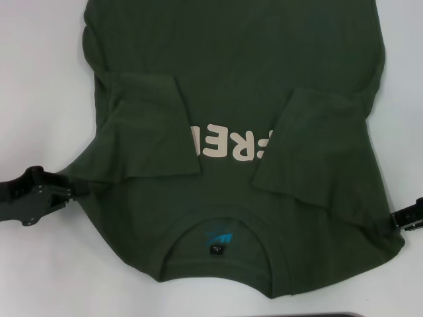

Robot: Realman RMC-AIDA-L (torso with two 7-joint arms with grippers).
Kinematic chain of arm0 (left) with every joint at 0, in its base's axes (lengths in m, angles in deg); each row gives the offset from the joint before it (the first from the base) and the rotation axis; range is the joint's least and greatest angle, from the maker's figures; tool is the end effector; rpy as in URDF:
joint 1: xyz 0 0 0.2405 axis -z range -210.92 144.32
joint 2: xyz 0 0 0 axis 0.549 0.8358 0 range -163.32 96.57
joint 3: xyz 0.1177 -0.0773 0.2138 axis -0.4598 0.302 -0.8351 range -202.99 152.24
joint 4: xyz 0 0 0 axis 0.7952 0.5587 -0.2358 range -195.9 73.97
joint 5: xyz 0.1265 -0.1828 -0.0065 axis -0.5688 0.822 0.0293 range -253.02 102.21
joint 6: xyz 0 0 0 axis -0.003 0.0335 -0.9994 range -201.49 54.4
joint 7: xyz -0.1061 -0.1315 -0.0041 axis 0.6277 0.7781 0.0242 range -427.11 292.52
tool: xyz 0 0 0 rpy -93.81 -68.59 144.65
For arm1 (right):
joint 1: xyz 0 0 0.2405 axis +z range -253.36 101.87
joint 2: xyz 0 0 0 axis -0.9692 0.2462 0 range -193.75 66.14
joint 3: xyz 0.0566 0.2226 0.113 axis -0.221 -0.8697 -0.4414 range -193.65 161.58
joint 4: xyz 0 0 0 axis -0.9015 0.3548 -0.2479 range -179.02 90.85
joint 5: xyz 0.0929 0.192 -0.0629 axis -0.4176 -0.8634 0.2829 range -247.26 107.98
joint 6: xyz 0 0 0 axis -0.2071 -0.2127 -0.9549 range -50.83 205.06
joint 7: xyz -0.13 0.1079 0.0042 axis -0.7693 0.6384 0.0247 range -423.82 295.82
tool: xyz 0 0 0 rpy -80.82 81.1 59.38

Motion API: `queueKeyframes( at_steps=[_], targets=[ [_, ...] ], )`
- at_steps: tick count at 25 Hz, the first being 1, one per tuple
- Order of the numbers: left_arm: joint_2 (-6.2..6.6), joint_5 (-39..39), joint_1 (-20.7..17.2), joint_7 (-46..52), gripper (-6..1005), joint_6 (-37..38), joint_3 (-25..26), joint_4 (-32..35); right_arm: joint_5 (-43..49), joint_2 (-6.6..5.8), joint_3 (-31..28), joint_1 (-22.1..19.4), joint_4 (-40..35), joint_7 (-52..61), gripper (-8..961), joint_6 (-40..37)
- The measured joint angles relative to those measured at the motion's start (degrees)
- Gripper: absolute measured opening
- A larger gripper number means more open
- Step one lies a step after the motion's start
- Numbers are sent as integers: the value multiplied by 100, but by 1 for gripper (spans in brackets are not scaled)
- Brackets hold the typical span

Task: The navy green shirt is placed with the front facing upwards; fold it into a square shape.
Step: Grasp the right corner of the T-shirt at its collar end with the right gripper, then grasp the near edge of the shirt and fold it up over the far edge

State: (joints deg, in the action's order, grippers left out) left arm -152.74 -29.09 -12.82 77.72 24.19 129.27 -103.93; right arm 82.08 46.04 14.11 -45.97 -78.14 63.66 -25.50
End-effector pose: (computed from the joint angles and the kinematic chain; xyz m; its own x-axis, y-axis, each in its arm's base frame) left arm -0.3442 0.2689 -0.0001 -0.2652 0.9241 0.2750 0.9377 0.1808 0.2967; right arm 0.3556 0.2718 0.0235 0.1507 -0.9880 0.0328 -0.9882 -0.1496 0.0316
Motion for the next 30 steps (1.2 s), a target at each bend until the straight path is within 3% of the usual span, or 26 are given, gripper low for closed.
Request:
queueKeyframes(
  at_steps=[8, 13, 18, 25, 30],
  targets=[
    [1, 0, 0, 0, 6, 1, 4, 1, 12, -19, 8, -11, -4, -1, 272, -3],
    [6, -1, 11, 0, 8, 11, -25, 13, 16, -44, 9, -2, -11, 1, 47, -10],
    [103, -38, 44, -112, 7, 292, -166, 16, 89, -111, 83, 11, -91, 9, 18, -147],
    [431, -160, -23, -182, 8, 963, -659, 1, 547, -155, 113, -130, -804, 171, 12, -673],
    [431, -522, -17, -224, 7, 1265, -705, -27, 669, -165, 142, -155, -1031, 186, 12, -883]
  ],
)
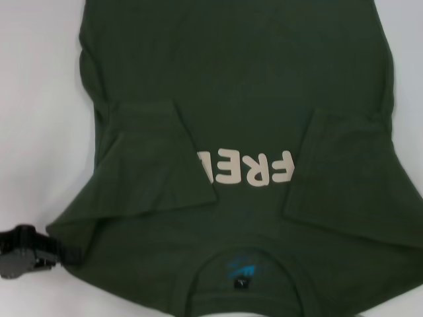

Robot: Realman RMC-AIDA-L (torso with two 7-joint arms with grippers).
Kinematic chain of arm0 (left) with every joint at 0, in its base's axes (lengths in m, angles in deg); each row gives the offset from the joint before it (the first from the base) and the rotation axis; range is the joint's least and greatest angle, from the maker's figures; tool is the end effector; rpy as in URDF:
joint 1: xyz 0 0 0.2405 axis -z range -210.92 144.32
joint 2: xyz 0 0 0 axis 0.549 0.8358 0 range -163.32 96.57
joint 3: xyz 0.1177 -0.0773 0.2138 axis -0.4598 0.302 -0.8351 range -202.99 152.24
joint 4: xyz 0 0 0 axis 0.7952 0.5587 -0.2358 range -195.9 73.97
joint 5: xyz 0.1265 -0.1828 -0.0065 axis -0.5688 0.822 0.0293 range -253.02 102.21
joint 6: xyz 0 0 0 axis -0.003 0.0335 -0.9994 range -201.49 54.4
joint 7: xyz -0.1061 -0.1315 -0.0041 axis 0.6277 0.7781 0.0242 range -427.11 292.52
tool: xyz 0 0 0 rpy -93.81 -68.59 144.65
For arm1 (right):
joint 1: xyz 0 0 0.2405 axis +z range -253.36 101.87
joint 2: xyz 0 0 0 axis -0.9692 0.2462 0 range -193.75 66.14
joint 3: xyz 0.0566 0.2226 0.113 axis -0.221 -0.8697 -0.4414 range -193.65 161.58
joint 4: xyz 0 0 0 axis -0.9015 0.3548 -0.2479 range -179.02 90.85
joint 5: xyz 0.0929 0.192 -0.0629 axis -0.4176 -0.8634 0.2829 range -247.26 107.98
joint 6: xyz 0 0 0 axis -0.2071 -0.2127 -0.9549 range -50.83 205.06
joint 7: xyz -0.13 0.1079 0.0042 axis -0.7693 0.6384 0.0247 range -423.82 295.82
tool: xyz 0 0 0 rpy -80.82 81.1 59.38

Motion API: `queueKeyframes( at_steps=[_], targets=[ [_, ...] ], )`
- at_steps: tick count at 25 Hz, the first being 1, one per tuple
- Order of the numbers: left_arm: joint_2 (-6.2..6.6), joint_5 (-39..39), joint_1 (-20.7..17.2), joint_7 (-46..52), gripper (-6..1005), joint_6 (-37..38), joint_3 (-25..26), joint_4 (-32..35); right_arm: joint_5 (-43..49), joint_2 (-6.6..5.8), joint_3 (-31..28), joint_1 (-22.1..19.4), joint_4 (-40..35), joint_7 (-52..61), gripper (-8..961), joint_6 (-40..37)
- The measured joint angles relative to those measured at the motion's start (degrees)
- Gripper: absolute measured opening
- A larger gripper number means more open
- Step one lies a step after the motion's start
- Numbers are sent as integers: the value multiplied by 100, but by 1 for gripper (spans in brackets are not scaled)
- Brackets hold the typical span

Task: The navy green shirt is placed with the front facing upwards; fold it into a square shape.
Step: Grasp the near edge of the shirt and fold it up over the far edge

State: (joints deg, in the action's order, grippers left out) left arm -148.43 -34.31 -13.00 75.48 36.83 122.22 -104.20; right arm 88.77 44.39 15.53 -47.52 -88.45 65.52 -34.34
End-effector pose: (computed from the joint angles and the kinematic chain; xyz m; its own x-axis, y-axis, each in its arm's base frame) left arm -0.3393 0.2336 0.0156 -0.1264 0.9919 0.0108 0.9653 0.1205 0.2319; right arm 0.3642 0.2560 0.0703 0.1304 -0.9811 0.1426 -0.9851 -0.1445 -0.0929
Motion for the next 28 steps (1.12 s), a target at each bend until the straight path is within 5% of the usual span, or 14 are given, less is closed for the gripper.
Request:
queueKeyframes(
  at_steps=[12, 20, 28],
  targets=[
    [-46, 230, 261, -390, 7, 450, 141, -72, -322, -85, -91, 344, -7, -64, 12, -57],
    [66, 367, 1348, 36, 7, 4, 501, 7, -638, -319, -218, 1180, 35, 237, 12, 253],
    [56, 369, 2399, 330, 7, -1540, 487, 371, -1179, -348, -230, 1854, 6, 673, 12, 1051]
  ],
)
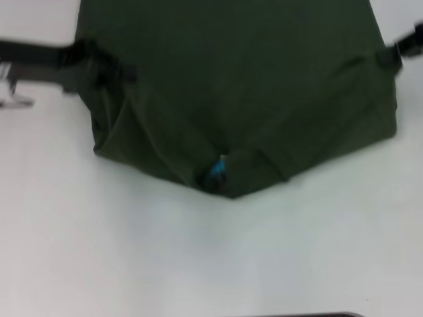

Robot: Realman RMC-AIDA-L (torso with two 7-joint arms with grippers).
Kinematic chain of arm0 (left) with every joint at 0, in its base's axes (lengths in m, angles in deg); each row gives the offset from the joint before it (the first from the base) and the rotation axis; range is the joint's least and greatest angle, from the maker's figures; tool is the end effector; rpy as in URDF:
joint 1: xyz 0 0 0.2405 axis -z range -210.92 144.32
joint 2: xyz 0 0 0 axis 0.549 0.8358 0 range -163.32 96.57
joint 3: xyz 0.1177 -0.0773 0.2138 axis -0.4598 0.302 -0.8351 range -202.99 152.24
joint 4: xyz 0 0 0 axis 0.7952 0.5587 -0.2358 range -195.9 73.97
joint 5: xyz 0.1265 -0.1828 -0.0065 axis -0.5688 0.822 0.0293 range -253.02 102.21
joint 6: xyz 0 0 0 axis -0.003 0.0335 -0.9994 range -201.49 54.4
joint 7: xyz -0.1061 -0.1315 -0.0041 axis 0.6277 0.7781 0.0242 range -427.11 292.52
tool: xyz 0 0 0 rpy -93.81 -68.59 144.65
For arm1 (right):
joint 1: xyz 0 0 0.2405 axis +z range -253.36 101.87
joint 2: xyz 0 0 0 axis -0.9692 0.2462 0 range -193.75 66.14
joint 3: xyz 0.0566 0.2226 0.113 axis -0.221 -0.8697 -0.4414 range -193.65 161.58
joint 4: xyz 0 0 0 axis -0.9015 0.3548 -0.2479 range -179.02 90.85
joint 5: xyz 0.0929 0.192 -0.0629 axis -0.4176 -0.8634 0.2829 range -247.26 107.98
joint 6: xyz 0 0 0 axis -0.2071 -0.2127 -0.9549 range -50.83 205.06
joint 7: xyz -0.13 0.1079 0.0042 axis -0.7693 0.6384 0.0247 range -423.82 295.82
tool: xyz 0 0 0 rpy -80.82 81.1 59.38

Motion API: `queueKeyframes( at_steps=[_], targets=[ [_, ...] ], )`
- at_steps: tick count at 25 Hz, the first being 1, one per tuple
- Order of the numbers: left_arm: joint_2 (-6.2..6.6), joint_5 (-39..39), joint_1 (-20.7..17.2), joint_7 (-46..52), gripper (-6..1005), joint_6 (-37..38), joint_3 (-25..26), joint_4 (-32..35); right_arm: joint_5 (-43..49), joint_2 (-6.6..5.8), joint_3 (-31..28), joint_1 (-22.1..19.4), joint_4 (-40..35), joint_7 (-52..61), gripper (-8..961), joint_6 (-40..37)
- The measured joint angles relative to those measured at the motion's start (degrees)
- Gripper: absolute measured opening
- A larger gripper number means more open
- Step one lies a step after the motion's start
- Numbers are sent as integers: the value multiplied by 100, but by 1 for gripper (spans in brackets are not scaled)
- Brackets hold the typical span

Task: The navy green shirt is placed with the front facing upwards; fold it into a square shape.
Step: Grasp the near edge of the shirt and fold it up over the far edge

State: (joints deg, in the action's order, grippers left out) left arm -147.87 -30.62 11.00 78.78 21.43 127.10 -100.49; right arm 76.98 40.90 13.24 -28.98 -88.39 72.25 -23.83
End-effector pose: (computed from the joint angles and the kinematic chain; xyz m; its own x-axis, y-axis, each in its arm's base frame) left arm -0.2285 0.3958 0.0188 0.1116 0.9548 0.2754 0.9629 -0.1725 0.2076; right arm 0.2513 0.4076 0.1017 0.3976 -0.8981 -0.1880 -0.9163 -0.3781 -0.1318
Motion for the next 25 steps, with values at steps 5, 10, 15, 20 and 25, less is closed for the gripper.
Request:
queueKeyframes(
  at_steps=[5, 10, 15, 20, 25],
  targets=[
    [-128, 4, 505, 38, 7, -1128, -62, 140, -239, 95, 34, 148, 26, 174, 12, 604],
    [-298, 17, 702, 21, 7, -2160, -143, 285, -260, 283, 10, 129, 48, 205, 12, 1307],
    [-415, 23, 729, 8, 8, -2962, -202, 336, -296, 367, -22, 27, 73, 213, 12, 2005],
    [-439, 75, 735, 7, 8, -3551, -318, 513, -626, 372, -3, -51, 229, 171, 11, 2615],
    [-547, 133, 755, 6, 8, -4078, -457, 521, -908, 411, 58, -71, 423, -37, 11, 3157]
  ],
)
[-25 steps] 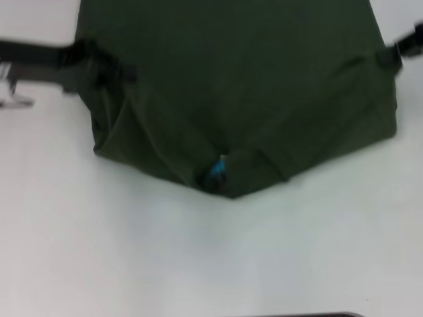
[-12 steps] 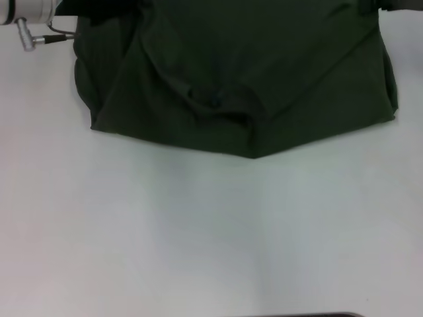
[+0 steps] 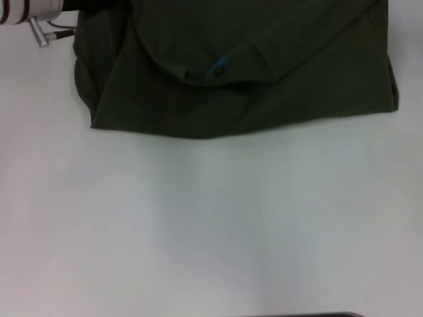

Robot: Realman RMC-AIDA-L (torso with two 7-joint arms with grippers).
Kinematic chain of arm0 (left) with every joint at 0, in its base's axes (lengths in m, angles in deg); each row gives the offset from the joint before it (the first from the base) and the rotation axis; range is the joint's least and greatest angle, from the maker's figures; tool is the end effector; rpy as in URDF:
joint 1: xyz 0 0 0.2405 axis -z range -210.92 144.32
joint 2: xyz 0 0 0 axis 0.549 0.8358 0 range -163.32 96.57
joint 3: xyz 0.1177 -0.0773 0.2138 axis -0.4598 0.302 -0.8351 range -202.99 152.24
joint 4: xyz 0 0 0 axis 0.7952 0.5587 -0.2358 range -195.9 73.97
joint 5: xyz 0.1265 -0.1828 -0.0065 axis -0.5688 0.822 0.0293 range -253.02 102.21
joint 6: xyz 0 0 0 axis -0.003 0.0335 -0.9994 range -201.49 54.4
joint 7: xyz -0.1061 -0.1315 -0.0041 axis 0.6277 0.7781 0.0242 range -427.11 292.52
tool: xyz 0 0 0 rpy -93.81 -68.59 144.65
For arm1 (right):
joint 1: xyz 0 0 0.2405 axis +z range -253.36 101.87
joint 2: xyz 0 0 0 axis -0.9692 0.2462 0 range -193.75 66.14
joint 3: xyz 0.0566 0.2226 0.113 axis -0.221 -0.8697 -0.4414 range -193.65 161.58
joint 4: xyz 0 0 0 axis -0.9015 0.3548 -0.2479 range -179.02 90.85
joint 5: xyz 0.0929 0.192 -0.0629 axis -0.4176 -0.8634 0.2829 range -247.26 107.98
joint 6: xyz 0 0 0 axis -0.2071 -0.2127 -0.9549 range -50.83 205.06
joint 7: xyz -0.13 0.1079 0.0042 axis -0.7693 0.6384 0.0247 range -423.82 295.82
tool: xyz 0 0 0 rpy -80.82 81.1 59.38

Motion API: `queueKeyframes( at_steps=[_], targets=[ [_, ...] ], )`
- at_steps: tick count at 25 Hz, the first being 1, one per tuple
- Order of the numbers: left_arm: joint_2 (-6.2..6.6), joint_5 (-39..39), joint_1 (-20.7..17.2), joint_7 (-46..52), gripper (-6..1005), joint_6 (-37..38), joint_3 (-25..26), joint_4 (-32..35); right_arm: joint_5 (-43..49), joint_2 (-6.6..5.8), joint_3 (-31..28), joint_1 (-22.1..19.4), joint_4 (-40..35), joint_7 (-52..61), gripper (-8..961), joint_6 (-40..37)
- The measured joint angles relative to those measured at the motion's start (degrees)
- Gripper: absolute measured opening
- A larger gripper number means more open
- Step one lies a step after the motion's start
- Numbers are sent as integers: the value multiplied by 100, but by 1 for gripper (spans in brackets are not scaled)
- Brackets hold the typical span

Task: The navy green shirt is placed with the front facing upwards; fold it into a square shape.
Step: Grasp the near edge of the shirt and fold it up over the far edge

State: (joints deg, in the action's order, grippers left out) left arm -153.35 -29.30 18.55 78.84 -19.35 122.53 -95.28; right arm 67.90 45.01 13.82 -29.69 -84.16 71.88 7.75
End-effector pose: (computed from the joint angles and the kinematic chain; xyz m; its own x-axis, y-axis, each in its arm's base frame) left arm -0.2096 0.4905 -0.0169 0.1100 0.7609 0.6395 0.9933 -0.1075 -0.0429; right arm 0.2655 0.4750 0.0896 0.3459 -0.7402 -0.5765 -0.9367 -0.2373 -0.2573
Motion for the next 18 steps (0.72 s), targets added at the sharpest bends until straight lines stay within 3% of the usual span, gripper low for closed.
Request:
queueKeyframes(
  at_steps=[9, 18],
  targets=[
    [-56, 184, 115, 44, 6, -893, -423, -41, -25, 97, 537, 50, 208, -84, 11, 919],
    [22, 183, 153, 23, 8, -1169, -468, 49, -28, 178, 882, 158, 228, -133, 11, 1662]
  ],
)
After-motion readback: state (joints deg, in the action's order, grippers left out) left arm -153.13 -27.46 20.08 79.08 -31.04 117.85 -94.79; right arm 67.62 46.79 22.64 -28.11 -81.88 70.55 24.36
